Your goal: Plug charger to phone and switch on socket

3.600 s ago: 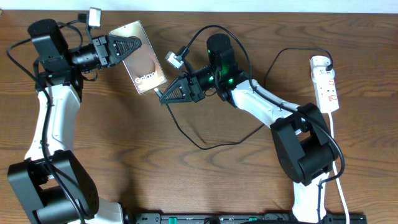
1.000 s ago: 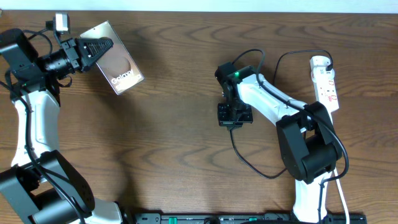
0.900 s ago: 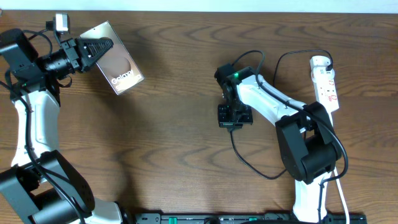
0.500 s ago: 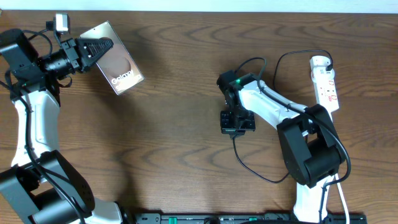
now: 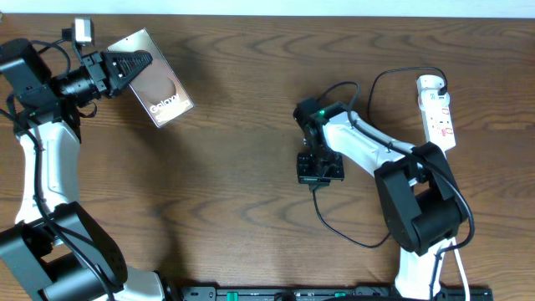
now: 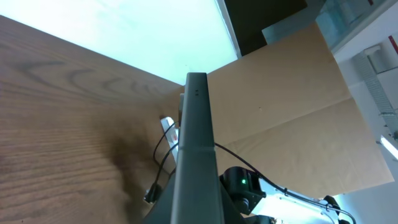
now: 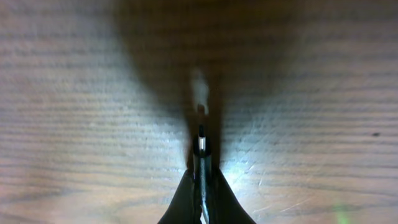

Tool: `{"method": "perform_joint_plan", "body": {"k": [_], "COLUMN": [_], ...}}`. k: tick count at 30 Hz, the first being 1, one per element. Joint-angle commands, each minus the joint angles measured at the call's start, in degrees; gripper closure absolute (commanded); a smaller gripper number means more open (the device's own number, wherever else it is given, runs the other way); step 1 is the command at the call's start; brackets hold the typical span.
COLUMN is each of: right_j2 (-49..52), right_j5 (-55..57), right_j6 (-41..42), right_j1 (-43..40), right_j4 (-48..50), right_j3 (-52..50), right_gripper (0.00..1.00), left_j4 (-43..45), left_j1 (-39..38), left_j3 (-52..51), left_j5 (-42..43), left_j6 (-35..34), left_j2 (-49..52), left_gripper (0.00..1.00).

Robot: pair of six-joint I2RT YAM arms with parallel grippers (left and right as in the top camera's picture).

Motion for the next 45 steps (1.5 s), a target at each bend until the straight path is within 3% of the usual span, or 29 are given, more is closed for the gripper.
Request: {"method": "perform_joint_plan", "body": {"k": [1,20,31,45], "right_j2": [1.9,1.9,1.9,1.9], "right_j5": [0.6,-0.5,5.8,5.8], "right_j6": [1.7,2.1,4.3,4.3], "right_j1": [0.4,0.4,0.4,0.4], "right_j4": [1.7,3.0,-0.3,-0.3], "right_j3": [-4.4,-5.8,-5.8,-5.8], "right_gripper": [0.99,0.99,0.99,0.99], "left_j4": [0.2,0.2,0.2,0.2], "left_j1": [0.1,0.1,0.1,0.1], "left_j3": [0.1,0.1,0.1,0.1], "left_j5": [1.8,1.8,1.8,1.8], "left_j6": [-0.5,-0.5,-0.5,-0.5], "left_j2": [-0.6,-0.6,-0.6,-0.6], "left_gripper": [0.93,0.93,0.93,0.93]}}
